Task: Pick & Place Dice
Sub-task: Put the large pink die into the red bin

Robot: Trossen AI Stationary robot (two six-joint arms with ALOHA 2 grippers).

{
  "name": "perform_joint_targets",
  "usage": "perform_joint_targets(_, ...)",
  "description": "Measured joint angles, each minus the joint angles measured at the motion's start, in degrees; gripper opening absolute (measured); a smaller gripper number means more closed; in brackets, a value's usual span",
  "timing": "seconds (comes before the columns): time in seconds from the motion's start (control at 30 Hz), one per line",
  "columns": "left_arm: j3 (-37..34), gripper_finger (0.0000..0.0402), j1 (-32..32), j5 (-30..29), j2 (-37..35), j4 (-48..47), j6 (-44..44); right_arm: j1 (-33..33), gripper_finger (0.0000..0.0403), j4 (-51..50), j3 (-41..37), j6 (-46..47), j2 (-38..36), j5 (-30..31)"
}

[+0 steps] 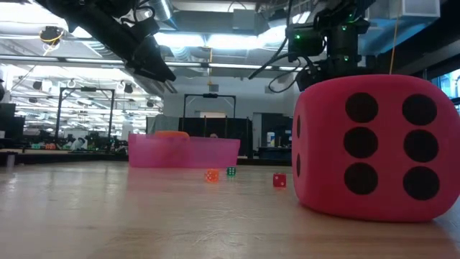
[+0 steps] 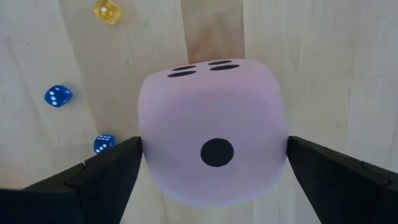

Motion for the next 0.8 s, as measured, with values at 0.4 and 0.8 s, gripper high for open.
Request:
perform_joint_targets(0.4,-0.02,0.04,0.0,0.0,0.0,0.0,0.0,0.0,0.04,2.87,-1.34,-1.31,-0.09,0.01)
perform_joint_targets(0.8,-0.02,0.04,-0.01,0.01,0.0,0.0,0.0,0.07,0.04,8.24,-5.28,0.11,-0.11,-0.21)
